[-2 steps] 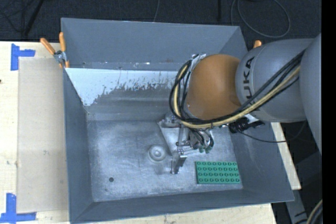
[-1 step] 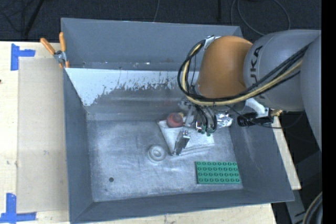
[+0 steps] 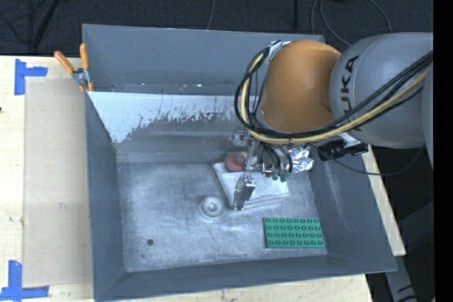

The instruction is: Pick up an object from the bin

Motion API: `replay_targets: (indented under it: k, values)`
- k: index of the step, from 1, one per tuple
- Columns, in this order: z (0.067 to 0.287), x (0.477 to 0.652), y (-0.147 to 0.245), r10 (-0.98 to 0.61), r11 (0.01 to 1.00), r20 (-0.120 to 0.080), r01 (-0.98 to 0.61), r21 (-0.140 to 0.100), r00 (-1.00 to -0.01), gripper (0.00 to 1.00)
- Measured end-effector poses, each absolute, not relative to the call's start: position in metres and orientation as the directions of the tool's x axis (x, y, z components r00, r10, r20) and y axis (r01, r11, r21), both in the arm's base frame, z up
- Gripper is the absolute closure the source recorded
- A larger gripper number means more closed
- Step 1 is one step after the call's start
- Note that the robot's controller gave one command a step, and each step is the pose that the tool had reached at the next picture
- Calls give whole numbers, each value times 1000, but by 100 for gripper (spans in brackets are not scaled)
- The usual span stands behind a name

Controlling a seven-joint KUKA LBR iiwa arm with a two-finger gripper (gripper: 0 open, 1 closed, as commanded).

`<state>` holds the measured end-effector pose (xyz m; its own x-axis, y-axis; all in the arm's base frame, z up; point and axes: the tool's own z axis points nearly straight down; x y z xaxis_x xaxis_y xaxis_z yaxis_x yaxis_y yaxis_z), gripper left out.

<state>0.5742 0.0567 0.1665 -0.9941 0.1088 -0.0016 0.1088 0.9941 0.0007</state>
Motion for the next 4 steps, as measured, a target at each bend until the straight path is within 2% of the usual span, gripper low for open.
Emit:
replay_targets:
  k: [1, 2, 3, 4]
  values:
    - [73, 555, -2, 186, 982, -19, 186, 10, -982, 0]
    - [78, 559, -2, 188, 982, -32, 188, 9, -982, 100]
    - [177, 565, 2, 176, 984, -7, 176, 2, -984, 100]
    - [239, 557, -6, -134, 991, -3, -134, 0, -991, 100]
